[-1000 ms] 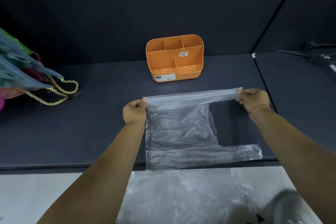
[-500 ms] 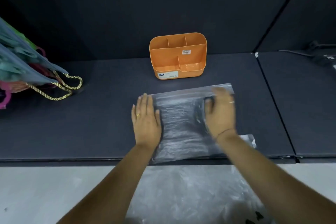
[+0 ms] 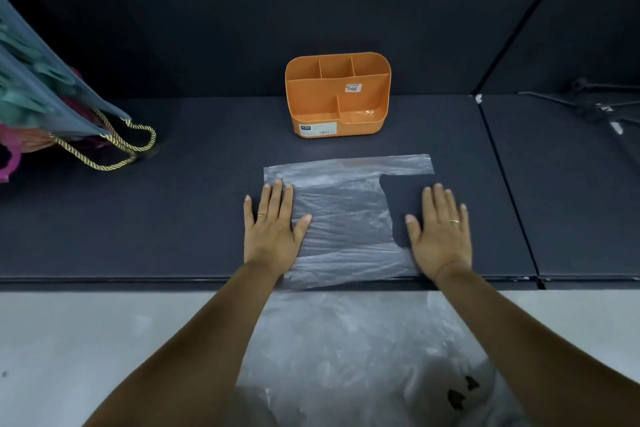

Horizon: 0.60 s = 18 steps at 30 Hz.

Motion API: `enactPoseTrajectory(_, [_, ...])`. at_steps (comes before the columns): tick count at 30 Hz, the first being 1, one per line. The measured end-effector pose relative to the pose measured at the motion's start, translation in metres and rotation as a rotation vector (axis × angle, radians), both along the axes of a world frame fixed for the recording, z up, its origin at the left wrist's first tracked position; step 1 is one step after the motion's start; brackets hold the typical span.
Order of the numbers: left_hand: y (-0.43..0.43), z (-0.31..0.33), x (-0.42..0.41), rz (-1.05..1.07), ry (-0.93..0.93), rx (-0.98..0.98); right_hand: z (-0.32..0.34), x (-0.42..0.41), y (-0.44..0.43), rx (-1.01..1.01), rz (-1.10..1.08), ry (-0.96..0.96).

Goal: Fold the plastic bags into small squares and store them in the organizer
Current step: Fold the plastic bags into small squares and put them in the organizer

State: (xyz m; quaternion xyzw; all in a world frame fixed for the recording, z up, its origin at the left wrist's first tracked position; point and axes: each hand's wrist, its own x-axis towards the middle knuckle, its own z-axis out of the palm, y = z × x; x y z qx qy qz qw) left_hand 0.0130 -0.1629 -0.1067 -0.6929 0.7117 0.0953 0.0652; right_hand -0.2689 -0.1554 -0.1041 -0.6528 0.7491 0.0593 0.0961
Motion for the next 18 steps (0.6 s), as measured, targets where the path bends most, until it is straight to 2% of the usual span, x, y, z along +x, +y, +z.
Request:
enactPoseTrajectory(2, [0.007, 0.001, 0.003, 0.005, -0.001, -0.036, 0.006, -0.02, 0.005, -0.022, -0.098, 0.004])
enactPoseTrajectory(4, [0.023, 0.003, 0.003, -0.035, 0.027, -0.132, 0.012, -0.024, 0.012, -0.114, -0.107, -0.037])
enactPoseTrajectory(6, [0.047, 0.002, -0.003, -0.192, 0.102, -0.205, 0.018, -0.008, 0.024, -0.227, 0.038, -0.149])
enactPoseTrajectory(8, [0.076, -0.007, -0.011, -0.386, 0.143, -0.19, 0.017, 0.02, 0.044, -0.24, 0.27, -0.252])
enactPoseTrajectory(10, [0.098, -0.016, -0.012, -0.471, 0.092, -0.157, 0.008, 0.048, 0.068, -0.168, 0.443, -0.252])
enactPoseTrajectory(12, [0.107, -0.023, -0.005, -0.439, 0.045, -0.159, -0.004, 0.059, 0.085, -0.107, 0.508, -0.173])
enactPoseTrajectory(15, [0.108, -0.02, 0.01, -0.341, 0.04, -0.166, -0.01, 0.041, 0.091, -0.063, 0.411, -0.09])
enactPoseTrajectory(18, [0.108, -0.019, 0.024, -0.335, 0.02, -0.206, -0.009, 0.005, 0.095, -0.04, 0.27, -0.034])
